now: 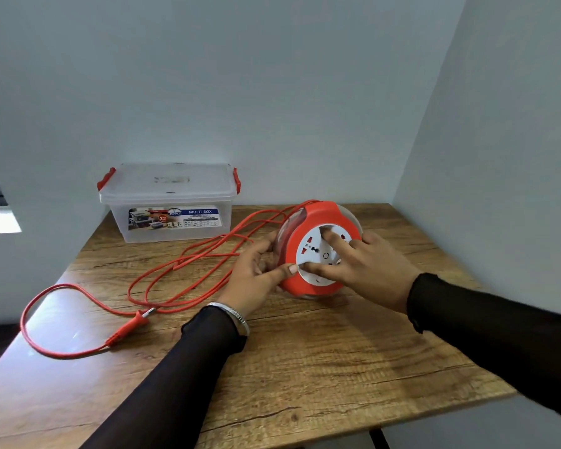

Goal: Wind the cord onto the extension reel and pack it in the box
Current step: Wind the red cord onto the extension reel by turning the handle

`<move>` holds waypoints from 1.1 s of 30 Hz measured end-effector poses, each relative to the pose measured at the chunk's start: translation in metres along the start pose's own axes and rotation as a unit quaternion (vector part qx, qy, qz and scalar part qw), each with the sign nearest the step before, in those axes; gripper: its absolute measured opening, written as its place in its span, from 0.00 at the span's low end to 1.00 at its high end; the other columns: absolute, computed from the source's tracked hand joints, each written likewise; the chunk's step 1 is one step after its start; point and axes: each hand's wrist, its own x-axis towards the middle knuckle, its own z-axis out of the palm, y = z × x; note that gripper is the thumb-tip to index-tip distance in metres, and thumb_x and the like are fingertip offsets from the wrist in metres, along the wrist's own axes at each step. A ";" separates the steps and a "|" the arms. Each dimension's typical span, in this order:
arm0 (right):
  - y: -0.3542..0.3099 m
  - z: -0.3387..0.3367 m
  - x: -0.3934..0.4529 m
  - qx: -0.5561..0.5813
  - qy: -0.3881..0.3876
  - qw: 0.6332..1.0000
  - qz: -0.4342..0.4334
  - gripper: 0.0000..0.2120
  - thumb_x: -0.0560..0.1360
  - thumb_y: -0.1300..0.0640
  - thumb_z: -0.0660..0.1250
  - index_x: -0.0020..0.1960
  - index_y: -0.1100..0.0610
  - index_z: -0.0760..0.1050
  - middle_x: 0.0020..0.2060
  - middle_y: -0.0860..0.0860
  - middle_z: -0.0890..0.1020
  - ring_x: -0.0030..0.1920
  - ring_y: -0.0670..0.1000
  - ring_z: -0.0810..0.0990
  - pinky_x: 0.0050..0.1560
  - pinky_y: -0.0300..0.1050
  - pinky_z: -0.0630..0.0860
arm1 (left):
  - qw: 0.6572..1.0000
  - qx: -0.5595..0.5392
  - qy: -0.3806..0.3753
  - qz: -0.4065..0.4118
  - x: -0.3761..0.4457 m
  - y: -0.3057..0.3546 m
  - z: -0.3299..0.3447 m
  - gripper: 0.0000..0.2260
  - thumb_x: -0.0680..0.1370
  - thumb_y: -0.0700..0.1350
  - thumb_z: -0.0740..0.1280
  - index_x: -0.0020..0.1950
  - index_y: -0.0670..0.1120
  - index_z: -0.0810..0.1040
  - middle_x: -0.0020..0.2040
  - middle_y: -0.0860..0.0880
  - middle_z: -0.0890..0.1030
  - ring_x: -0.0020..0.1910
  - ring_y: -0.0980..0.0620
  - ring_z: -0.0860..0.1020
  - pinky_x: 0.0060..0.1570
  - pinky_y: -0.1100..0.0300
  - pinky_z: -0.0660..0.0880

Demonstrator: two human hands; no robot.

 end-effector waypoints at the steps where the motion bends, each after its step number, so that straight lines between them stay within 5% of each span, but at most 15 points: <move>1: -0.007 0.001 0.000 0.032 0.004 0.999 0.033 0.23 0.74 0.58 0.60 0.68 0.43 0.70 0.59 0.67 0.76 0.32 0.58 0.81 0.37 0.51 0.77 | 1.000 0.004 0.001 0.001 0.000 0.000 0.000 0.24 0.74 0.30 0.67 0.68 0.46 0.69 0.54 0.40 0.81 0.41 0.53 0.82 0.30 0.60 0.80; 3: -0.021 0.002 0.000 0.092 0.010 0.990 0.109 0.23 0.76 0.58 0.55 0.68 0.45 0.71 0.59 0.68 0.76 0.34 0.61 0.82 0.35 0.52 0.77 | 1.000 0.011 0.003 0.004 0.000 -0.001 0.000 0.24 0.74 0.30 0.67 0.68 0.45 0.69 0.54 0.39 0.81 0.41 0.51 0.82 0.30 0.60 0.80; 6: -0.041 0.000 0.001 0.135 0.013 0.966 0.222 0.24 0.72 0.57 0.69 0.67 0.44 0.73 0.57 0.66 0.77 0.31 0.61 0.81 0.32 0.50 0.77 | 1.000 0.016 0.003 0.008 0.000 -0.002 -0.001 0.26 0.74 0.31 0.68 0.70 0.44 0.68 0.53 0.33 0.80 0.43 0.48 0.82 0.31 0.59 0.81; 8: -0.050 -0.002 0.005 0.182 -0.004 0.934 0.307 0.27 0.72 0.52 0.69 0.69 0.40 0.68 0.56 0.60 0.77 0.33 0.59 0.80 0.29 0.45 0.73 | 1.000 0.014 0.004 0.012 0.000 -0.002 0.000 0.26 0.74 0.30 0.68 0.69 0.44 0.69 0.50 0.32 0.81 0.42 0.49 0.82 0.30 0.60 0.80; 11: -0.062 0.004 0.010 0.293 -0.015 0.860 0.418 0.29 0.75 0.44 0.62 0.72 0.34 0.54 0.56 0.53 0.73 0.40 0.55 0.79 0.32 0.42 0.69 | 1.000 -0.004 0.007 0.008 -0.001 -0.005 0.002 0.20 0.73 0.30 0.68 0.58 0.51 0.74 0.42 0.43 0.82 0.35 0.54 0.82 0.27 0.63 0.79; 13: -0.069 0.007 0.013 0.313 0.000 0.845 0.434 0.29 0.76 0.45 0.61 0.73 0.35 0.54 0.58 0.54 0.71 0.41 0.55 0.79 0.34 0.43 0.72 | 1.000 -0.024 0.013 -0.014 -0.002 -0.007 0.002 0.15 0.73 0.31 0.69 0.47 0.51 0.76 0.40 0.44 0.80 0.36 0.49 0.81 0.28 0.63 0.79; 18: -0.062 0.007 0.008 0.297 -0.006 0.863 0.408 0.28 0.76 0.49 0.61 0.73 0.36 0.56 0.58 0.54 0.72 0.40 0.56 0.79 0.34 0.44 0.72 | 0.999 -0.001 0.024 0.048 -0.001 -0.005 0.003 0.25 0.69 0.32 0.75 0.61 0.48 0.73 0.44 0.41 0.80 0.38 0.50 0.79 0.36 0.59 0.79; 22: -0.048 0.007 -0.007 0.251 -0.054 0.903 0.345 0.31 0.74 0.58 0.62 0.72 0.36 0.60 0.64 0.57 0.71 0.45 0.60 0.80 0.38 0.48 0.73 | 0.989 0.010 0.111 0.097 0.002 0.002 -0.006 0.35 0.68 0.41 0.75 0.71 0.57 0.65 0.47 0.42 0.75 0.34 0.52 0.74 0.28 0.62 0.75; 25: -0.032 0.009 -0.017 0.249 -0.081 0.922 0.286 0.31 0.73 0.59 0.61 0.71 0.37 0.62 0.65 0.56 0.71 0.49 0.60 0.79 0.41 0.49 0.72 | 0.989 -0.004 0.097 0.114 0.003 0.009 -0.015 0.25 0.75 0.42 0.70 0.66 0.65 0.69 0.42 0.42 0.74 0.30 0.54 0.75 0.25 0.63 0.73; 29: -0.019 0.014 -0.027 0.281 -0.100 0.926 0.233 0.29 0.74 0.61 0.62 0.71 0.39 0.64 0.68 0.56 0.71 0.55 0.59 0.79 0.42 0.48 0.73 | 0.991 -0.025 0.074 0.105 0.002 0.014 -0.019 0.12 0.75 0.51 0.66 0.57 0.54 0.81 0.37 0.50 0.79 0.28 0.54 0.74 0.27 0.63 0.72; 33: -0.008 0.017 -0.024 0.356 -0.116 0.912 0.169 0.28 0.72 0.65 0.61 0.69 0.45 0.69 0.63 0.55 0.73 0.61 0.57 0.74 0.50 0.51 0.74 | 0.988 -0.108 0.086 0.073 0.005 0.018 -0.021 0.09 0.77 0.49 0.63 0.48 0.45 0.76 0.33 0.52 0.81 0.26 0.56 0.75 0.27 0.64 0.73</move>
